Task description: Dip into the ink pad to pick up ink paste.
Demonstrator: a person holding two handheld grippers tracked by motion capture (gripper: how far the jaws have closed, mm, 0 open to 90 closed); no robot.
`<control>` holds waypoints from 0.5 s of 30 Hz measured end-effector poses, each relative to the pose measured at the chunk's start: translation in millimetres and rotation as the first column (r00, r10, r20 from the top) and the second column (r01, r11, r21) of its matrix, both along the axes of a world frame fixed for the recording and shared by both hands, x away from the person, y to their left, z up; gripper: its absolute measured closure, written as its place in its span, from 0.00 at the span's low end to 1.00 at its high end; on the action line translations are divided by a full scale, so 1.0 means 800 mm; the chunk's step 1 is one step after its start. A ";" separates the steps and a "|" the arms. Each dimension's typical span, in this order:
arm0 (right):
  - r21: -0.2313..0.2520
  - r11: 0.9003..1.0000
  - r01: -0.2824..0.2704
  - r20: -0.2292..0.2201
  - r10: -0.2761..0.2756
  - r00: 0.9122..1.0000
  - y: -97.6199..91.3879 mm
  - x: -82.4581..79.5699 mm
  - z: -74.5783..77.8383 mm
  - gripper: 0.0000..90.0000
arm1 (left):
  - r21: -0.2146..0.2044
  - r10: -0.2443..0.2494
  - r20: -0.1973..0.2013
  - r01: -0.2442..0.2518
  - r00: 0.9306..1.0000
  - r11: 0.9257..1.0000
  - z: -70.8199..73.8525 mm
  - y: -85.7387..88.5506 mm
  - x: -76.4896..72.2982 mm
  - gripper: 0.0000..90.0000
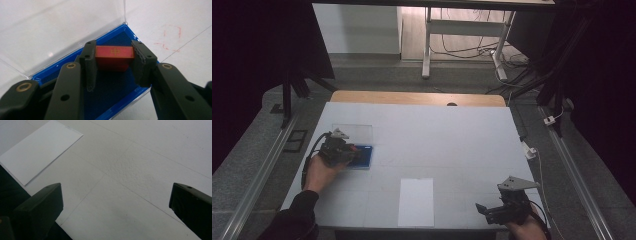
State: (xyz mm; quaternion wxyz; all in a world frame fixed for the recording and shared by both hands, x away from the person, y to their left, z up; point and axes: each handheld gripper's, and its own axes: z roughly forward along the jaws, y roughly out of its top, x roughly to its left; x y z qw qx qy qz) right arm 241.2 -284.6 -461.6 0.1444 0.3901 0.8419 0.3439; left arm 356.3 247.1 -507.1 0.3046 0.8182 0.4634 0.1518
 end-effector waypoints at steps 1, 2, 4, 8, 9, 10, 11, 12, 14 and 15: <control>0.000 1.000 0.000 0.000 0.000 1.000 0.000 0.000 0.000 0.00 | 0.015 0.000 0.008 0.000 1.000 1.000 0.000 -0.002 -0.001 0.65; -0.001 1.000 0.000 -0.001 0.000 1.000 0.000 0.000 0.000 0.00 | 0.034 -0.001 0.019 0.000 1.000 0.999 0.000 -0.006 -0.003 0.65; -0.003 1.000 -0.001 -0.001 0.001 1.000 0.001 0.000 0.000 0.00 | 0.065 -0.002 0.034 0.000 0.999 0.998 0.000 -0.010 -0.005 0.65; -0.006 1.000 -0.001 0.001 0.001 1.000 0.001 0.000 0.000 0.00 | 0.012 0.005 0.015 -0.005 1.000 1.000 -0.001 -0.003 -0.002 0.65; -0.006 1.000 0.000 0.001 0.000 1.000 0.001 0.000 0.000 0.00 | -0.006 0.005 0.008 -0.005 1.000 1.000 -0.002 0.000 -0.001 0.65; -0.005 1.000 0.000 0.001 0.000 1.000 0.001 0.000 0.000 0.00 | -0.030 0.008 0.001 -0.008 1.000 1.000 -0.003 0.003 0.000 0.65; -0.005 1.000 0.000 0.000 0.000 1.000 0.001 0.000 0.000 0.00 | -0.038 0.010 -0.003 -0.010 1.000 0.999 -0.003 0.005 0.000 0.65; -0.005 1.000 0.000 0.000 0.000 1.000 0.001 0.000 0.000 0.00 | -0.038 0.010 -0.003 -0.010 1.000 0.999 -0.003 0.005 0.000 0.65; -0.003 1.000 0.000 0.000 0.000 1.000 0.000 0.000 0.000 0.00 | -0.028 0.011 0.002 -0.011 1.000 1.000 -0.003 0.003 -0.001 0.65; -0.005 1.000 0.001 0.001 -0.001 1.000 0.000 0.000 0.000 0.00 | -0.015 0.011 0.004 -0.011 1.000 1.000 -0.002 0.001 -0.001 0.65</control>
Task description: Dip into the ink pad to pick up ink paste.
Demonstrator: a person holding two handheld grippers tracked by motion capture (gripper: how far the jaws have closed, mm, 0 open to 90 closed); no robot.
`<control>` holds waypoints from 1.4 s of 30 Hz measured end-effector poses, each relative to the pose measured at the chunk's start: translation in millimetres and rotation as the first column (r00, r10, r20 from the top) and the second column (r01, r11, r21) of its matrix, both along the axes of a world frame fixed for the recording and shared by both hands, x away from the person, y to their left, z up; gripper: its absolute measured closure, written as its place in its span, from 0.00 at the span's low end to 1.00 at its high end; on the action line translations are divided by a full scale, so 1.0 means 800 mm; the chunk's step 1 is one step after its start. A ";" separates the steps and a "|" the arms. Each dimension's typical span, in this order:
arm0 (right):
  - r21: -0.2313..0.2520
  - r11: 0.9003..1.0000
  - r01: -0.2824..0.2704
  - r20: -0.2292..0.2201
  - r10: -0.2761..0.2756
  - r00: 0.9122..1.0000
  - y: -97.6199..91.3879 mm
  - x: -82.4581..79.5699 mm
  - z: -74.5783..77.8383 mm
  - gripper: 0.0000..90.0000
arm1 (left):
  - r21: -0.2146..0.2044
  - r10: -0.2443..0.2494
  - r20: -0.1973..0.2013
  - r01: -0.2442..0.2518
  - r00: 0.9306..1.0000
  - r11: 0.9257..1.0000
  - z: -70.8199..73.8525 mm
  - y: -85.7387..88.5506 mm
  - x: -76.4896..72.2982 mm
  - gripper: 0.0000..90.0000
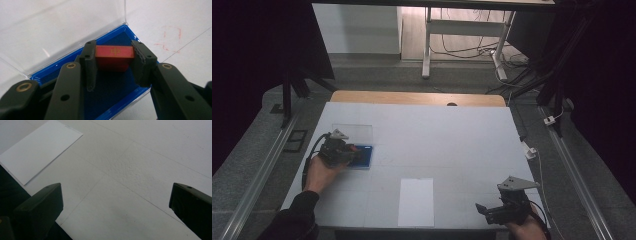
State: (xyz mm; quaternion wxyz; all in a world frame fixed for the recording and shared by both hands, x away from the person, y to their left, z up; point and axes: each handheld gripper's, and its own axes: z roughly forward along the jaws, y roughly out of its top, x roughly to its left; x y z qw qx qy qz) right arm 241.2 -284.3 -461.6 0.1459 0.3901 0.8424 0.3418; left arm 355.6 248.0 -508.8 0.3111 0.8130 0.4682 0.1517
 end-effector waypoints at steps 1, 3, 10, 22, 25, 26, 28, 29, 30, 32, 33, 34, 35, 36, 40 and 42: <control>0.002 1.000 0.001 -0.001 -0.001 1.000 0.000 0.000 0.000 0.00 | 0.000 0.000 0.000 0.000 1.000 1.000 0.000 0.000 0.000 0.65; 0.004 1.000 0.001 0.000 -0.001 1.000 0.000 0.000 0.000 0.00 | 0.003 -0.002 0.002 0.002 1.000 1.000 0.000 0.000 0.000 0.65; 0.007 1.000 0.002 0.001 -0.002 1.000 -0.001 0.000 0.000 0.00 | 0.025 -0.014 0.003 0.014 1.000 1.000 0.004 -0.002 0.000 0.65; 0.009 1.000 0.005 0.004 -0.005 1.000 -0.001 0.000 0.000 0.00 | -0.041 0.006 0.053 -0.004 0.999 0.999 0.023 0.009 -0.011 0.65; 0.008 1.000 0.004 0.005 -0.004 1.000 -0.001 0.000 0.000 0.00 | -0.050 0.013 0.057 -0.010 0.998 0.999 0.026 0.015 -0.014 0.65; 0.008 1.000 0.004 0.006 -0.004 1.000 -0.001 0.000 0.000 0.00 | -0.050 0.013 0.057 -0.010 0.998 0.999 0.026 0.015 -0.014 0.65; 0.008 1.000 0.004 0.005 -0.004 1.000 -0.001 0.000 0.000 0.00 | -0.054 0.016 0.060 -0.012 0.998 0.998 0.026 0.018 -0.017 0.65; 0.009 1.000 0.004 0.006 -0.004 1.000 -0.001 0.000 0.000 0.00 | -0.052 0.017 0.060 -0.014 0.998 0.999 0.026 0.019 -0.018 0.65; 0.009 1.000 0.004 0.006 -0.004 1.000 -0.001 0.000 0.000 0.00 | -0.048 0.016 0.060 -0.013 0.998 0.999 0.026 0.020 -0.018 0.65; 0.009 1.000 0.003 0.007 -0.003 1.000 -0.001 0.000 0.000 0.00 | -0.043 0.019 0.059 -0.016 0.998 0.999 0.026 0.023 -0.020 0.65; 0.009 1.000 0.003 0.007 -0.003 1.000 -0.001 0.000 0.000 0.00 | -0.043 0.021 0.059 -0.018 0.998 0.999 0.025 0.024 -0.021 0.65; 0.008 1.000 0.003 0.007 -0.003 1.000 -0.001 0.000 0.000 0.00 | -0.043 0.021 0.059 -0.018 0.998 0.999 0.025 0.026 -0.022 0.65; 0.008 1.000 0.003 0.008 -0.003 1.000 -0.001 0.000 0.000 0.00 | -0.041 0.019 0.058 -0.017 0.998 0.999 0.024 0.027 -0.023 0.65; 0.008 1.000 0.003 0.008 -0.003 1.000 -0.001 0.000 0.000 0.00 | -0.042 0.022 0.056 -0.019 0.998 0.999 0.023 0.030 -0.024 0.65; 0.008 1.000 0.003 0.008 -0.003 1.000 -0.001 -0.001 0.000 0.00 | -0.039 0.025 0.050 -0.023 0.998 0.999 0.021 0.032 -0.023 0.65; 0.008 1.000 0.003 0.008 -0.003 1.000 -0.001 -0.001 0.000 0.00 | -0.033 0.026 0.044 -0.025 0.999 0.999 0.019 0.033 -0.023 0.65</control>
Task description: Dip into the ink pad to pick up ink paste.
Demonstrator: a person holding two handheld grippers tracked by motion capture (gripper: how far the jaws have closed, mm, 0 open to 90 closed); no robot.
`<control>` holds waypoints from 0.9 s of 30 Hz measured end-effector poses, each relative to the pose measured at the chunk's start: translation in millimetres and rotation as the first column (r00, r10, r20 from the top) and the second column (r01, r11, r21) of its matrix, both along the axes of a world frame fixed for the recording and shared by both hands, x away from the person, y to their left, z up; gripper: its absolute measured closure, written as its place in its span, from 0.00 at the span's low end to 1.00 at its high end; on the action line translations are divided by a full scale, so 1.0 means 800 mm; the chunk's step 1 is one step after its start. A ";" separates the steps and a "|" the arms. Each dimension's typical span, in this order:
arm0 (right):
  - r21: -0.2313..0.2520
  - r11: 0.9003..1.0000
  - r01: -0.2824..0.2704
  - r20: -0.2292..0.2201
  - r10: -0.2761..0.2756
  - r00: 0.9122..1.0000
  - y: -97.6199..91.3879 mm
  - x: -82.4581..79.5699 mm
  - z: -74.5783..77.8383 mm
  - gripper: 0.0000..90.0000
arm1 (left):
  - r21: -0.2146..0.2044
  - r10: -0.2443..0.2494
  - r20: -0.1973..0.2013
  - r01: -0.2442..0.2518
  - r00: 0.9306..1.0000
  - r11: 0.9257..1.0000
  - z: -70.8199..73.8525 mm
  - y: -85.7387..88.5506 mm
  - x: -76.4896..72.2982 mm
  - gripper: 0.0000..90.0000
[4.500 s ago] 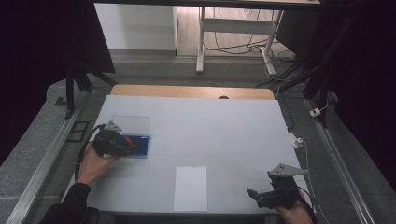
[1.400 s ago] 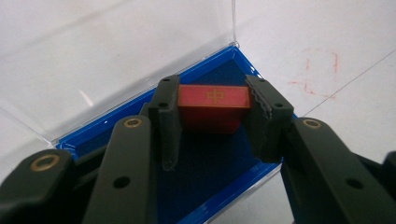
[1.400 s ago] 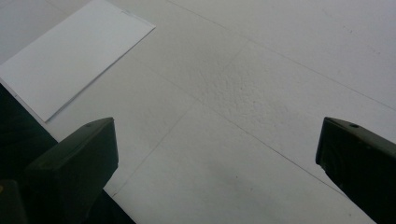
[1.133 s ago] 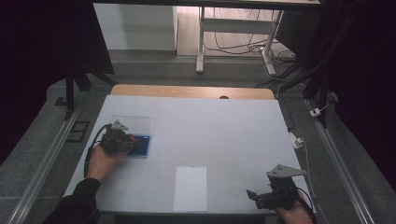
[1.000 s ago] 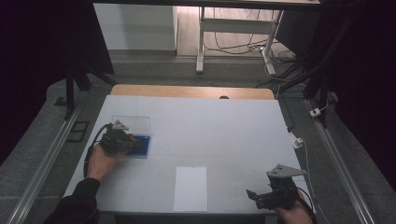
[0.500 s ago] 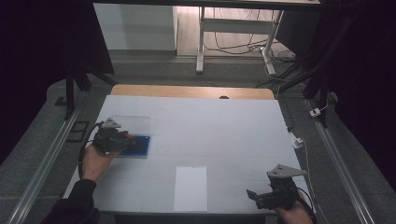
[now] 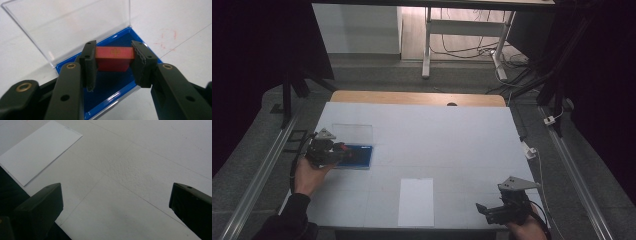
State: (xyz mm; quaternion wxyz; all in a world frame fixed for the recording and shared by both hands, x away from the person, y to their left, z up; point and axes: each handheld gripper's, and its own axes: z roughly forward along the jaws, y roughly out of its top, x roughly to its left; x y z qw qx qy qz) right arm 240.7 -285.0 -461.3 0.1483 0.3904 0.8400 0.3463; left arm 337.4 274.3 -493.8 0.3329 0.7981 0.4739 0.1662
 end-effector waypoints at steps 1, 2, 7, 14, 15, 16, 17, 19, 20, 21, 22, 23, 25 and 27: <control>-0.001 1.000 0.000 -0.001 0.000 1.000 0.000 0.000 0.000 0.00 | 0.001 -0.002 -0.007 0.002 1.000 1.000 -0.002 0.001 0.001 0.65; -0.001 1.000 0.000 -0.001 0.000 1.000 0.000 0.000 0.000 0.00 | 0.001 -0.002 -0.007 0.002 1.000 1.000 -0.002 0.001 0.001 0.65; -0.003 1.000 0.001 -0.001 -0.001 1.000 0.001 0.000 0.000 0.00 | 0.002 0.002 -0.022 -0.002 1.000 1.000 -0.006 0.001 0.003 0.65; -0.003 1.000 0.001 -0.001 -0.001 1.000 0.001 0.000 0.000 0.00 | 0.019 -0.008 -0.053 0.009 0.999 1.000 -0.013 -0.004 0.008 0.65; -0.003 1.000 0.001 -0.001 -0.001 1.000 0.001 0.000 0.000 0.00 | 0.027 -0.013 -0.062 0.014 0.998 1.000 -0.014 -0.004 0.008 0.65; -0.003 1.000 0.000 -0.001 0.000 1.000 0.001 0.000 0.000 0.00 | 0.035 -0.017 -0.058 0.019 0.998 0.999 -0.014 -0.005 0.008 0.65; -0.003 1.000 0.000 -0.001 0.000 1.000 0.001 0.000 0.000 0.00 | 0.039 -0.016 -0.061 0.018 0.998 0.999 -0.014 -0.006 0.008 0.65; -0.004 1.000 0.001 -0.001 -0.001 1.000 0.001 0.000 0.000 0.00 | 0.045 -0.015 -0.056 0.017 0.998 0.999 -0.015 -0.007 0.007 0.65; -0.005 1.000 0.001 -0.001 -0.001 1.000 0.001 0.000 0.000 0.00 | 0.040 -0.011 -0.058 0.014 0.998 0.999 -0.016 -0.007 0.007 0.65; -0.005 1.000 0.001 -0.001 -0.001 1.000 0.001 0.000 0.000 0.00 | 0.033 -0.007 -0.060 0.009 0.998 0.999 -0.017 -0.007 0.007 0.65; -0.005 1.000 0.001 -0.001 -0.001 1.000 0.001 0.000 0.000 0.00 | 0.016 -0.001 -0.061 0.002 0.998 1.000 -0.018 -0.005 0.007 0.65; -0.008 1.000 0.001 -0.001 -0.001 1.000 0.001 0.000 0.000 0.00 | -0.004 0.003 -0.065 -0.003 0.998 1.000 -0.019 -0.003 0.008 0.65; -0.008 1.000 0.001 0.000 -0.001 1.000 0.001 0.000 0.000 0.00 | -0.029 0.005 -0.066 -0.007 0.998 1.000 -0.021 0.001 0.007 0.65; -0.011 1.000 0.000 -0.002 0.000 1.000 0.001 0.000 0.000 0.00 | -0.019 0.004 -0.061 -0.005 0.998 1.000 -0.021 0.000 0.006 0.65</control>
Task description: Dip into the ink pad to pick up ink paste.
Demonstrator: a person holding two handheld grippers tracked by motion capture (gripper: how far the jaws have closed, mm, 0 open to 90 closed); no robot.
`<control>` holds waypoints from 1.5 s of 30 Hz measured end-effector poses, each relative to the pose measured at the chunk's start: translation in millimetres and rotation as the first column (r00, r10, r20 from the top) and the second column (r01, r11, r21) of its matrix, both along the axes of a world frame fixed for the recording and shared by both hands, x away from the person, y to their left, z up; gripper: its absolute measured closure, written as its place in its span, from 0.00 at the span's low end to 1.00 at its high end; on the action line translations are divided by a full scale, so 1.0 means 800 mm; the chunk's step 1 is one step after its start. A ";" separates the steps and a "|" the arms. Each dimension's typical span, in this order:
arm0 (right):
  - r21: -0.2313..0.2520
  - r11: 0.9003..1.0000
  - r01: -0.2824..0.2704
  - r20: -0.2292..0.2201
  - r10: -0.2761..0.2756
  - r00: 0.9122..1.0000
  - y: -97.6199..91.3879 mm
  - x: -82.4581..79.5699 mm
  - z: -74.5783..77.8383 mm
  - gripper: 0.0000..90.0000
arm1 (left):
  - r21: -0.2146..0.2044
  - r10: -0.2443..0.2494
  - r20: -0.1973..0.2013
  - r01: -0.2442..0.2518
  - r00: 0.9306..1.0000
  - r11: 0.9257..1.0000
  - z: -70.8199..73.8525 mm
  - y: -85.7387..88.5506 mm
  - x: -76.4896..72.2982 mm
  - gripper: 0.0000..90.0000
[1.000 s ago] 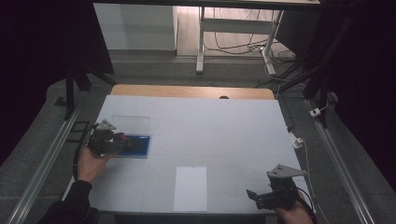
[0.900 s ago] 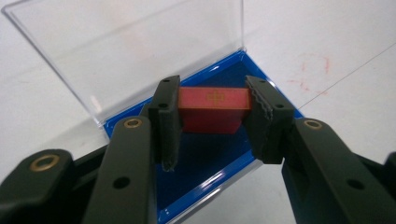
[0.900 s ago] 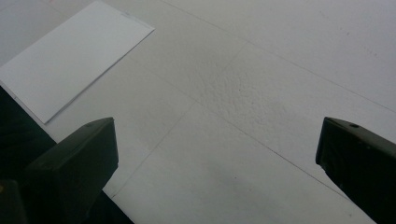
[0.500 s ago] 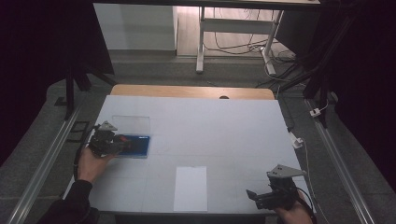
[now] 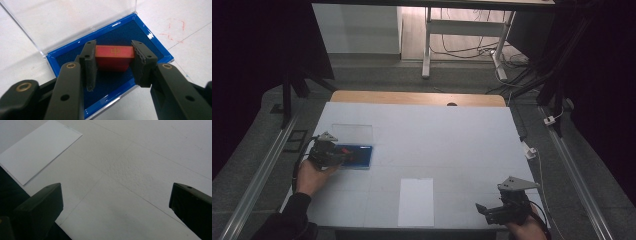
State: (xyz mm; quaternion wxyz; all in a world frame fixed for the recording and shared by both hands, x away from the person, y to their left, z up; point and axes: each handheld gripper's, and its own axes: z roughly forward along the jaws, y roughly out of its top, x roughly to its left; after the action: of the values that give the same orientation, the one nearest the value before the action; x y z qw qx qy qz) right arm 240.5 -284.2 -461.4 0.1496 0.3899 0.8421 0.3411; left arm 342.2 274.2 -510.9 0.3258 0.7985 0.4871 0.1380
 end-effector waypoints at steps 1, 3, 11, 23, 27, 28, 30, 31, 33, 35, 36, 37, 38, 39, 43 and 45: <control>0.000 1.000 0.000 0.000 0.000 1.000 0.000 0.000 0.000 0.00 | 0.012 0.002 0.005 -0.002 1.000 1.000 0.000 -0.002 -0.001 0.65; -0.001 1.000 -0.001 0.000 0.001 1.000 0.000 0.000 0.000 0.00 | 0.026 0.007 0.009 -0.007 1.000 1.000 0.000 -0.005 -0.002 0.65; -0.002 1.000 0.001 -0.001 -0.001 1.000 0.000 0.000 0.000 0.00 | 0.019 0.018 0.006 -0.018 1.000 1.000 0.000 -0.005 -0.003 0.65; -0.003 1.000 0.002 -0.001 -0.002 1.000 0.000 0.000 0.000 0.00 | 0.048 0.026 0.009 -0.026 1.000 0.999 0.001 -0.010 -0.006 0.65; -0.002 1.000 0.000 -0.001 0.000 1.000 0.001 0.000 0.000 0.00 | 0.058 0.026 0.008 -0.026 1.000 0.998 0.001 -0.011 -0.006 0.65; -0.002 1.000 0.000 -0.001 0.000 1.000 0.001 0.000 0.000 0.00 | 0.042 0.028 0.005 -0.028 1.000 0.999 0.001 -0.009 -0.005 0.65; -0.004 1.000 0.002 -0.002 -0.002 1.000 0.001 0.000 0.000 0.00 | 0.005 0.035 -0.007 -0.035 0.999 0.999 -0.001 -0.004 -0.004 0.65; -0.003 1.000 0.002 -0.003 -0.002 1.000 0.000 0.001 0.000 0.00 | -0.010 0.037 -0.012 -0.037 0.999 0.999 -0.001 -0.002 -0.004 0.65; -0.003 1.000 0.002 -0.002 -0.002 1.000 0.000 0.000 0.000 0.00 | -0.019 0.039 -0.016 -0.039 0.999 0.999 -0.001 -0.001 -0.003 0.65; -0.003 1.000 0.002 -0.002 -0.002 1.000 0.000 0.000 0.000 0.00 | -0.007 0.036 -0.015 -0.036 0.999 0.999 0.000 -0.002 -0.003 0.65; -0.003 1.000 0.002 -0.003 -0.002 1.000 0.000 0.001 0.000 0.00 | -0.001 0.035 -0.017 -0.035 0.999 0.999 0.001 -0.002 -0.002 0.65; -0.003 1.000 0.002 -0.003 -0.002 1.000 0.000 0.000 0.000 0.00 | -0.001 0.035 -0.019 -0.035 0.999 0.999 0.001 -0.003 -0.002 0.65; -0.002 1.000 0.003 -0.001 -0.003 1.000 0.000 0.000 0.000 0.00 | -0.005 0.036 -0.020 -0.036 0.999 0.999 0.001 -0.002 -0.002 0.65; -0.002 1.000 0.003 -0.001 -0.003 1.000 0.000 0.000 0.000 0.00 | -0.005 0.035 -0.020 -0.035 0.999 0.999 0.001 -0.002 -0.002 0.65; -0.002 1.000 0.002 -0.003 -0.002 1.000 0.000 0.001 0.000 0.00 | 0.020 0.025 -0.015 -0.025 1.000 0.999 0.003 -0.004 -0.003 0.65; -0.002 1.000 0.002 -0.002 -0.002 1.000 0.000 0.000 0.000 0.00 | 0.039 0.025 -0.011 -0.025 1.000 0.999 0.004 -0.007 -0.003 0.65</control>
State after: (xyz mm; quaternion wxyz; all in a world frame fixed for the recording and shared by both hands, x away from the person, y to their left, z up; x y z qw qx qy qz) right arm 240.9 -284.2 -461.7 0.1494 0.3909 0.8422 0.3400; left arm 339.9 268.6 -507.6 0.3058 0.7992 0.4962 0.1467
